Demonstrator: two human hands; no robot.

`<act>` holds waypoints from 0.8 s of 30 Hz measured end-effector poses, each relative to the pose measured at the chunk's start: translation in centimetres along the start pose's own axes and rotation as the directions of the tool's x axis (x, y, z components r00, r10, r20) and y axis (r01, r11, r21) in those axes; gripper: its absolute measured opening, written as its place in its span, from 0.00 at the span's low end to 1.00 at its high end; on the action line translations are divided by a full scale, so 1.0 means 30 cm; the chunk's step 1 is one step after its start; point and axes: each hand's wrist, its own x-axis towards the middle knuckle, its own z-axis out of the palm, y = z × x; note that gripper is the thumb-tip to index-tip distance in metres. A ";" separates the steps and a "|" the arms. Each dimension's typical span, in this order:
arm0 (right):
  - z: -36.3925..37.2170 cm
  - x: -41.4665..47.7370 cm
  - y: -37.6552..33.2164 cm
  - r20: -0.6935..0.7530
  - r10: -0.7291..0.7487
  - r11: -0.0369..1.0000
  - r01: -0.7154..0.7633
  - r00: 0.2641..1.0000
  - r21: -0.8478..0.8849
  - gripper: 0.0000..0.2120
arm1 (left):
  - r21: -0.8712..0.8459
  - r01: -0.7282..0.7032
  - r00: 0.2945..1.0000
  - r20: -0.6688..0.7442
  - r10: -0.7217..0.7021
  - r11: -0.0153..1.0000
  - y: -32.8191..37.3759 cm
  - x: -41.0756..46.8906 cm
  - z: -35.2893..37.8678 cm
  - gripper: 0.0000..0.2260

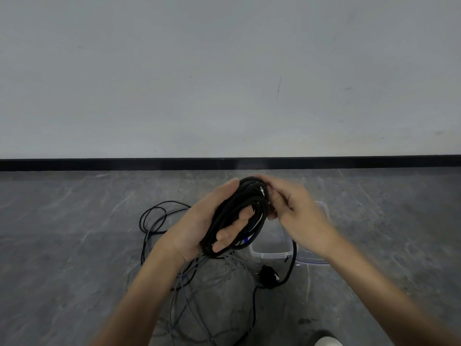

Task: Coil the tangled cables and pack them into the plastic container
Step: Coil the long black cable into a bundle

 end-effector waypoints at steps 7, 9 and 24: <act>0.010 -0.010 -0.016 0.090 0.045 0.998 -0.048 0.995 0.032 0.30 | -0.031 -0.138 0.990 -0.029 0.137 0.990 0.001 -0.010 0.020 0.16; 0.022 -0.015 -0.018 0.109 0.062 0.998 -0.062 0.992 0.001 0.33 | -0.069 -0.154 0.987 -0.053 0.151 0.986 0.002 -0.009 0.023 0.10; 0.120 -0.061 -0.011 0.393 0.415 0.886 -0.463 0.820 0.030 0.09 | -0.076 -0.458 0.810 -0.446 0.380 0.886 0.011 0.009 0.029 0.09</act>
